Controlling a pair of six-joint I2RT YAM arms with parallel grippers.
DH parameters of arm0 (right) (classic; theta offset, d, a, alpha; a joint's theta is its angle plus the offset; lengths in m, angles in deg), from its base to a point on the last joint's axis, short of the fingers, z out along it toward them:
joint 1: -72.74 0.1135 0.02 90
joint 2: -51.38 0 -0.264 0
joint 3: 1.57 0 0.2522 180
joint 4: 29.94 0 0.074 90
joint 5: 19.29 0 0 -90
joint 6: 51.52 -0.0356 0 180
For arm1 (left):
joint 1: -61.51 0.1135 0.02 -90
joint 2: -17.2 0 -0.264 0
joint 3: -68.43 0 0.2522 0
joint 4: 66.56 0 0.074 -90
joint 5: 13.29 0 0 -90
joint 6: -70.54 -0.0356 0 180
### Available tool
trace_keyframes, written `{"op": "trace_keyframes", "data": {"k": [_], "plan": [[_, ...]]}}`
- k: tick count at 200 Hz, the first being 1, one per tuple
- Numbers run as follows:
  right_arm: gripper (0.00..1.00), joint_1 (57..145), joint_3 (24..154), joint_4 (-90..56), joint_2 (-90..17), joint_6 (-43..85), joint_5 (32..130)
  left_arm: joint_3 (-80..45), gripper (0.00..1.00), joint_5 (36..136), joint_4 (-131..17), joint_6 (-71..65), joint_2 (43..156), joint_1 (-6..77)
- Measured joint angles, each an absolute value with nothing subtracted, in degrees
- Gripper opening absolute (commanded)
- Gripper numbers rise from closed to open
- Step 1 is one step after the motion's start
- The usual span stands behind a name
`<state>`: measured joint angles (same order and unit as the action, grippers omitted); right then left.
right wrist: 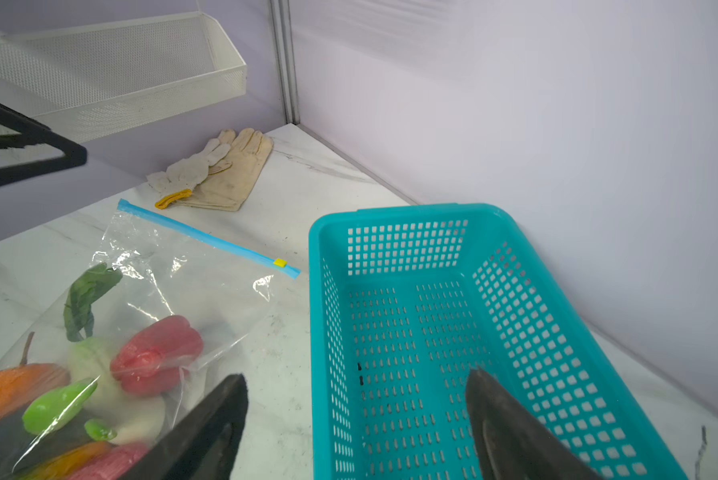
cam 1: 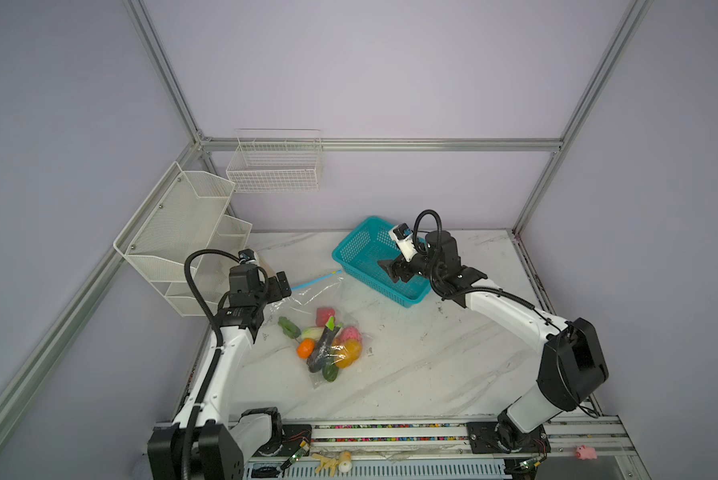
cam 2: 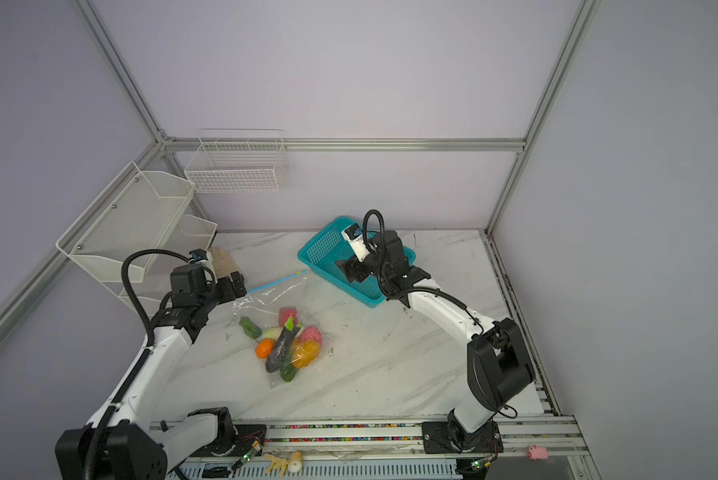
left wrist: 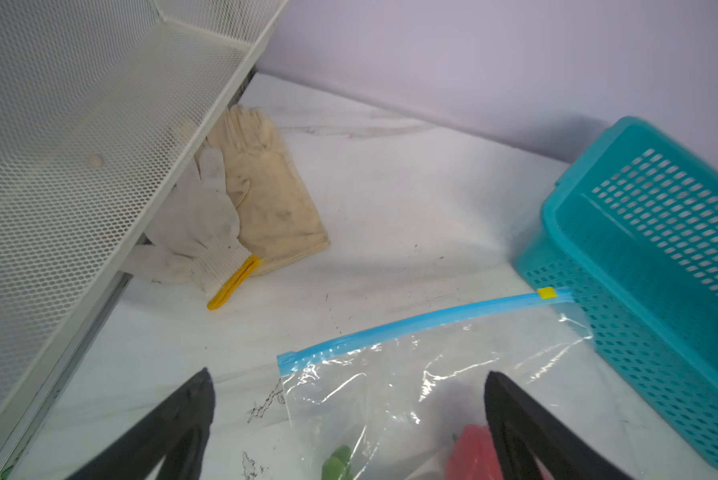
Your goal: Place the food in the zip-top bag and seal the zipper
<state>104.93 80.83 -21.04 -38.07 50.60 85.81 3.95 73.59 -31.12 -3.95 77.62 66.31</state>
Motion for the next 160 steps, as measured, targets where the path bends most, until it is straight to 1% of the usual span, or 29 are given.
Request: {"op": "trace_keyframes", "data": {"k": [9, 20, 39, 42, 52, 65, 82, 107, 160], "plan": [[0.87, 104.9, 76.6, -21.7, -34.7, 49.2, 83.6, 4.1, 1.00, 74.1, -30.5, -3.6, 75.0, 66.0], [0.93, 104.8, 70.8, -22.9, -29.6, 48.0, 80.5, 4.9, 1.00, 74.4, -30.6, -3.5, 72.1, 65.7], [0.93, 103.4, 62.8, -26.0, -21.1, 46.5, 73.3, 7.1, 1.00, 73.8, -30.9, -3.5, 69.5, 65.5], [0.94, 103.2, 61.8, -26.5, -20.1, 46.4, 72.1, 7.5, 1.00, 73.6, -30.9, -3.6, 69.5, 65.5], [0.97, 101.8, 58.7, -29.5, -17.3, 45.0, 66.1, 8.4, 1.00, 73.0, -31.0, -3.5, 69.8, 65.6], [0.97, 100.1, 55.1, -34.0, -15.3, 43.6, 57.6, 9.5, 1.00, 72.1, -31.8, -3.5, 71.6, 65.6], [0.97, 98.0, 51.6, -37.9, -15.3, 42.3, 49.5, 12.1, 0.98, 71.0, -34.1, -3.5, 73.5, 65.6], [0.98, 95.8, 47.4, -44.0, -17.6, 42.7, 43.4, 16.2, 0.98, 68.0, -37.1, -3.7, 73.9, 65.6], [0.97, 89.6, 39.3, -61.4, -25.5, 41.5, 43.2, 24.7, 0.95, 61.7, -47.2, -7.1, 72.4, 65.6]]}}
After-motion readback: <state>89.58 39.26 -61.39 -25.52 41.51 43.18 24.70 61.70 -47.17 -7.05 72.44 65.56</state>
